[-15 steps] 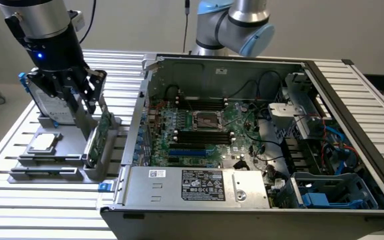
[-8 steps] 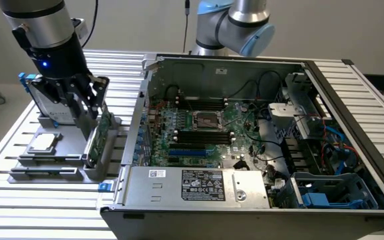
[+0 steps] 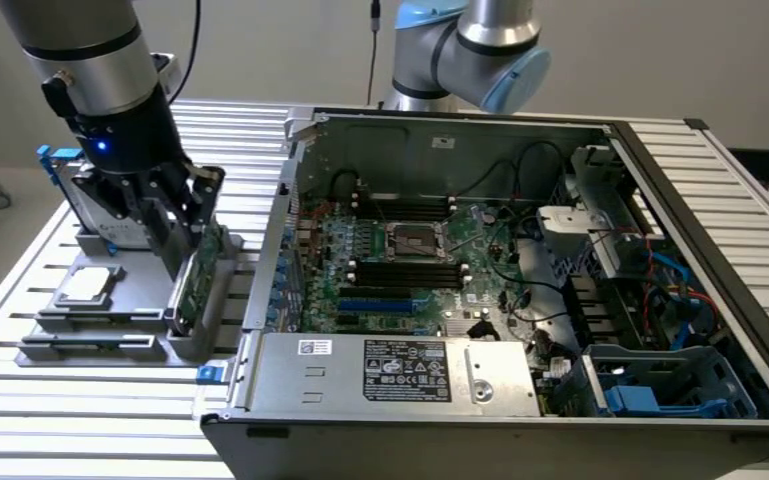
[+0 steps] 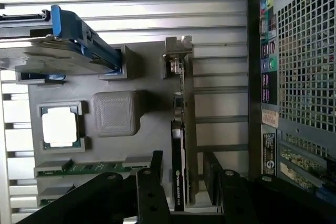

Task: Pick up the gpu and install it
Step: 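Pick up the gpu and move the gpu toward the slot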

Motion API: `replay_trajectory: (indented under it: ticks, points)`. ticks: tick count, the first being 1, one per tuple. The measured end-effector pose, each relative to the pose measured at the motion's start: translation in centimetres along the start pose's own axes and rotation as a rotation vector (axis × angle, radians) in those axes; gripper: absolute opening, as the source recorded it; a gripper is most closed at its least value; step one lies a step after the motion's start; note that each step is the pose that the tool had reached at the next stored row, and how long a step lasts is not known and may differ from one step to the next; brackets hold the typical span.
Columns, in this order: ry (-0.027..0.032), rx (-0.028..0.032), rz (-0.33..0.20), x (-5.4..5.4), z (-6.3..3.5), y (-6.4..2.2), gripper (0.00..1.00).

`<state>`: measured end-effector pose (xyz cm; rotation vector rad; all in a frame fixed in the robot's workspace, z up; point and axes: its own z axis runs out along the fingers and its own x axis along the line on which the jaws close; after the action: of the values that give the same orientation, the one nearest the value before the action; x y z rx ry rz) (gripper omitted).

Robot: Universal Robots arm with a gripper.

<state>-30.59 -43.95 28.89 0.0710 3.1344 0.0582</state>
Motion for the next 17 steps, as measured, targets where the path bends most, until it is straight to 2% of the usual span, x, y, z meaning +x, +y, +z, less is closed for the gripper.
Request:
replay_trajectory:
  ticks: [17]
  points:
    - [0.0010, -0.0002, -0.027, 0.0, 3.07, -0.47, 0.44]
